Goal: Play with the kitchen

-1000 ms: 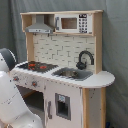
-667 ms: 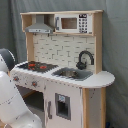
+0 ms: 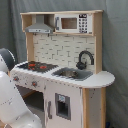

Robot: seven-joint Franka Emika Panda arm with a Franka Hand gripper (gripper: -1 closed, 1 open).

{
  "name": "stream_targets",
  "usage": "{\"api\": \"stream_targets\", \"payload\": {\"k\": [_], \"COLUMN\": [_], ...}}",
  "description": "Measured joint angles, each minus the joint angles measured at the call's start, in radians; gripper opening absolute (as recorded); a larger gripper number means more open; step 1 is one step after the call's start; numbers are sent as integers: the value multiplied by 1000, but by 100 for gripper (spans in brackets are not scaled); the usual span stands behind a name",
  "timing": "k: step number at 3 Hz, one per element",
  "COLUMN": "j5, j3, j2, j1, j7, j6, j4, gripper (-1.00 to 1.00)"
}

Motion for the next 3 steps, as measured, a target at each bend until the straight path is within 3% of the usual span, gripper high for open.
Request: {"api": "stream_targets", "payload": {"k": [1, 3], "j5": [-1, -10], "j3": [-32, -184], "j2": [1, 1], "j1": [30, 158], "j7": [32, 81], "j6": [-14, -83], "j4": [0, 0], "gripper": [100, 100]}}
